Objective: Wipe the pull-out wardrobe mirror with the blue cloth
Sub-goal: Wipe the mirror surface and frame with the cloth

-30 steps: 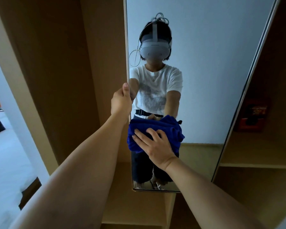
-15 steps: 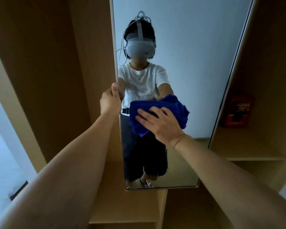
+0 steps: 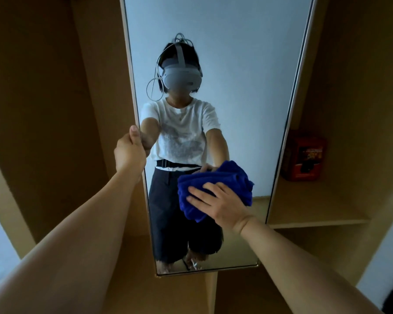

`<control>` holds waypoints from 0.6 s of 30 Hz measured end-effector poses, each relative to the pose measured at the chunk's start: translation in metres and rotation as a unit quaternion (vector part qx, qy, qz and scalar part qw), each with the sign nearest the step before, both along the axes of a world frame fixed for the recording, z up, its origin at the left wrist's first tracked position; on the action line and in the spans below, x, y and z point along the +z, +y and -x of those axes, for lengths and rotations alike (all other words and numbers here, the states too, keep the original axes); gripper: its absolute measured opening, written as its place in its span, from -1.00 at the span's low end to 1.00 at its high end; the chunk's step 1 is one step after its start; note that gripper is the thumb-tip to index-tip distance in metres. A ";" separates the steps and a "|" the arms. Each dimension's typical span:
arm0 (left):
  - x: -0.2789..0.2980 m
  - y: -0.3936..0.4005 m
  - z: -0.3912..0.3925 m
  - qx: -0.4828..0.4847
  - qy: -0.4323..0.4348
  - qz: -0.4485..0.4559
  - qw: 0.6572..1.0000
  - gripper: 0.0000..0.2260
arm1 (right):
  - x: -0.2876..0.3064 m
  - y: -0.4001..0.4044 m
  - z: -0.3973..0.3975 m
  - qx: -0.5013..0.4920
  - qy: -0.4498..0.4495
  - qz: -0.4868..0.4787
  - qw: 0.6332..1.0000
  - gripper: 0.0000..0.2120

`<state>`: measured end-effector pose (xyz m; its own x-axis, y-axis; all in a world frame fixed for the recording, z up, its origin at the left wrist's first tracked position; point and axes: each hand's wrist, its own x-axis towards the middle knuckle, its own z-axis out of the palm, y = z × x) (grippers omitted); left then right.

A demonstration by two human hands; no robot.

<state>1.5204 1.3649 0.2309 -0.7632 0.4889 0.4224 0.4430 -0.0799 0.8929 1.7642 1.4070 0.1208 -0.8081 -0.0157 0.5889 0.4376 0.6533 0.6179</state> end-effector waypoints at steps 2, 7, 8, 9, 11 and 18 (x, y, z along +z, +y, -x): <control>0.000 0.001 -0.001 0.005 -0.004 -0.005 1.000 -0.59 | 0.010 0.001 -0.001 0.000 0.017 0.009 1.000 -0.58; -0.001 0.001 0.000 0.010 0.000 0.005 1.000 -0.49 | 0.058 0.008 -0.005 -0.037 0.186 0.042 0.981 -0.46; -0.002 0.001 0.000 0.011 -0.001 0.008 1.000 -0.50 | 0.066 0.011 -0.008 -0.044 0.222 0.049 0.973 -0.44; -0.003 0.000 0.000 0.012 -0.003 0.009 1.000 -0.51 | 0.072 0.012 -0.010 -0.051 0.257 0.054 0.963 -0.43; -0.003 -0.001 0.000 0.012 -0.009 0.010 1.000 -0.53 | 0.074 0.013 -0.012 -0.063 0.312 0.061 0.946 -0.42; 0.000 -0.005 -0.005 0.004 -0.038 0.000 0.999 -0.65 | 0.014 -0.003 -0.023 -0.134 0.370 0.152 0.907 -0.29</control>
